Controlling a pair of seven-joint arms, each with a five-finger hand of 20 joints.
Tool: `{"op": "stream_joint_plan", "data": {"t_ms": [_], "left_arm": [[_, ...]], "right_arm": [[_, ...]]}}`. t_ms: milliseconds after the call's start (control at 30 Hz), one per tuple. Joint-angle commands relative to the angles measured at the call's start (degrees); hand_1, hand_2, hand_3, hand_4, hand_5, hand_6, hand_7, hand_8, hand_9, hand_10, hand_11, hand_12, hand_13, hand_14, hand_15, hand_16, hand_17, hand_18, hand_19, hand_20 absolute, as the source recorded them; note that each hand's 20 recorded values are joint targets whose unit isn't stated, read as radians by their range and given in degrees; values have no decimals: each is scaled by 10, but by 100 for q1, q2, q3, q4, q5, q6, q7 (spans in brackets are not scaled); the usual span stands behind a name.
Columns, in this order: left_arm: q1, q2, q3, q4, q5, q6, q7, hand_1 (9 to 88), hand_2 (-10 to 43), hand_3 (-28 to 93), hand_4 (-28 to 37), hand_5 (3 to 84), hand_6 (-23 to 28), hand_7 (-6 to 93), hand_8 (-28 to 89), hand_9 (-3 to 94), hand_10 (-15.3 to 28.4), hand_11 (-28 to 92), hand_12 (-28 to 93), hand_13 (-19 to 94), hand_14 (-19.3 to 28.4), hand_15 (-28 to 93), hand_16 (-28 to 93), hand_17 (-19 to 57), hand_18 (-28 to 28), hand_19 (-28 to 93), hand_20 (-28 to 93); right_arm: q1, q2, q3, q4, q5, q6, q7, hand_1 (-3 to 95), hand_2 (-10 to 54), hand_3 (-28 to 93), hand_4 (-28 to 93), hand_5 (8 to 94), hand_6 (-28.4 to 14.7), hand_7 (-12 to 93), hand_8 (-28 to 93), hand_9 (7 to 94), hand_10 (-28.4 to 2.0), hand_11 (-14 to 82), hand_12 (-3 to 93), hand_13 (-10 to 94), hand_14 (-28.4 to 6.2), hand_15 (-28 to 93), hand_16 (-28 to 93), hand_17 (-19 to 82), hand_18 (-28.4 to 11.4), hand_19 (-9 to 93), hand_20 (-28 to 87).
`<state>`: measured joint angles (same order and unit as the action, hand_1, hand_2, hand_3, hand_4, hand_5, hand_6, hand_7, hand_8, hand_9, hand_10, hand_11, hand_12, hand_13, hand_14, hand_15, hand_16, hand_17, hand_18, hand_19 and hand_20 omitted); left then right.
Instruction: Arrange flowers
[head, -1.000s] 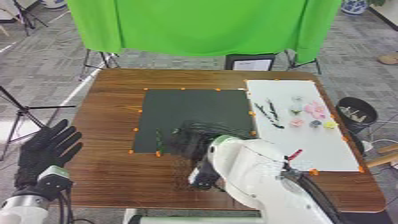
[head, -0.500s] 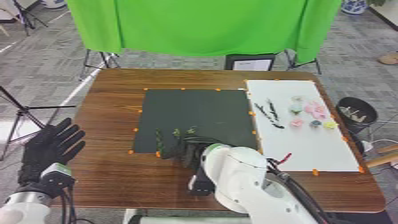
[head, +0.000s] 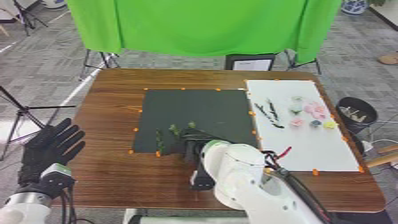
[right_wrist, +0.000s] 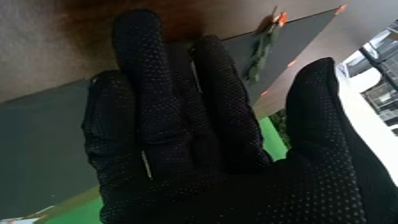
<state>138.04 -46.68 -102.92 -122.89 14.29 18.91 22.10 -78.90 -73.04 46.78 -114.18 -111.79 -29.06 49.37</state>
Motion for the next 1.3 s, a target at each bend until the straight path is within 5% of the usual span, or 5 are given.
{"op": "stream_joint_plan", "data": {"t_ms": [33,167,700,1300], "left_arm": [[101,-14,-22,7,-59,-27,29,266,117,751,-264,405,105,129,-80,330,170,200,131,211,168,347,-55,-86,162,375,87],[103,42,8,5,-92,-19,74,266,117,751,-264,405,105,128,-80,330,170,200,131,210,169,348,-55,-86,162,376,87],[136,-54,0,-7,-73,23,49,266,118,752,-264,404,104,129,-80,330,170,201,131,210,169,349,-55,-86,162,377,87],[95,-53,-5,12,-63,7,-34,266,117,753,-264,404,104,129,-80,330,170,201,131,210,169,348,-55,-87,163,378,87]], "right_arm": [[43,216,-33,141,-36,-21,66,191,182,682,-187,720,-118,86,-101,615,-239,93,123,722,-165,466,208,431,-248,930,167],[75,218,11,120,110,-1,142,191,182,683,-188,702,-114,88,-98,611,-237,94,124,722,-165,469,207,432,-248,931,167],[9,84,310,-233,550,-132,-6,205,141,688,-177,654,-52,102,-105,713,-218,169,178,732,-160,518,231,426,-252,932,176],[-56,33,432,-310,793,-73,0,218,134,679,-176,639,-46,97,-108,710,-216,164,181,727,-159,518,239,421,-251,926,178]]}}
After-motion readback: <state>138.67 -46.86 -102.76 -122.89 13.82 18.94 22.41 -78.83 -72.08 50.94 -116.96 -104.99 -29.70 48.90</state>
